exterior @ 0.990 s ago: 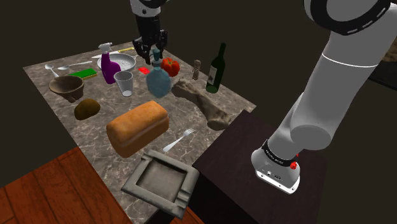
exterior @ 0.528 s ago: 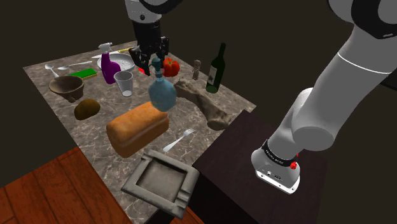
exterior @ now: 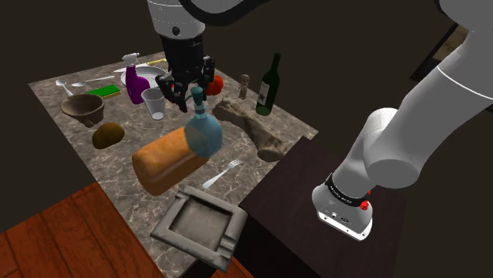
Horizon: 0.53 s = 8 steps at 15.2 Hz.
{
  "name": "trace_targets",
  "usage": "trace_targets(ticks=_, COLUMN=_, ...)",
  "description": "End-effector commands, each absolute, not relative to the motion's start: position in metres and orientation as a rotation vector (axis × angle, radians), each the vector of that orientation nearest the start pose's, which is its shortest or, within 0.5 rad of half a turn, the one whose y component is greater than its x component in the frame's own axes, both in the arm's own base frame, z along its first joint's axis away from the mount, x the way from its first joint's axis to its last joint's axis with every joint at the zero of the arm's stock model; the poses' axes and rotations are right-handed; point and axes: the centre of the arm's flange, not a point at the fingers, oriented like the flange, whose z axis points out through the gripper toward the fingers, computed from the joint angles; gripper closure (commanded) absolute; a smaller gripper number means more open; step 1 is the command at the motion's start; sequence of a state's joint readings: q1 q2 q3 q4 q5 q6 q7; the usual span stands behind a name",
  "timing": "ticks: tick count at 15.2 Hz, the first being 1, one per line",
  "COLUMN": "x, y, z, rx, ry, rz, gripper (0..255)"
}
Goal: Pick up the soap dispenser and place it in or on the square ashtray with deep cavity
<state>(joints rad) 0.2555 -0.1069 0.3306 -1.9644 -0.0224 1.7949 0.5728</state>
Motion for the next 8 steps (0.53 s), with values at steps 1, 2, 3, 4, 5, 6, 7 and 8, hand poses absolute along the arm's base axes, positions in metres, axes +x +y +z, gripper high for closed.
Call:
trace_targets(ticks=1, x=0.413, y=0.31, z=0.516, rx=-3.226, ry=-0.024, rz=0.043, gripper=255)
trace_targets(ticks=2, x=0.403, y=0.319, z=0.518, rx=-3.226, ry=-0.024, rz=0.043, gripper=255)
trace_targets(ticks=3, x=0.393, y=0.327, z=0.52, rx=-3.226, ry=-0.024, rz=0.043, gripper=255)
trace_targets(ticks=4, x=0.383, y=0.335, z=0.523, rx=-3.226, ry=-0.024, rz=0.043, gripper=255)
trace_targets(ticks=5, x=0.373, y=0.343, z=0.525, rx=-3.226, ry=-0.024, rz=0.043, gripper=255)
trace_targets(ticks=6, x=0.362, y=0.351, z=0.527, rx=-3.226, ry=-0.024, rz=0.043, gripper=255)
trace_targets(ticks=7, x=0.352, y=0.36, z=0.529, rx=-3.226, ry=-0.024, rz=0.043, gripper=255)
trace_targets(ticks=8, x=0.342, y=0.368, z=0.532, rx=-3.226, ry=-0.024, rz=0.043, gripper=255)
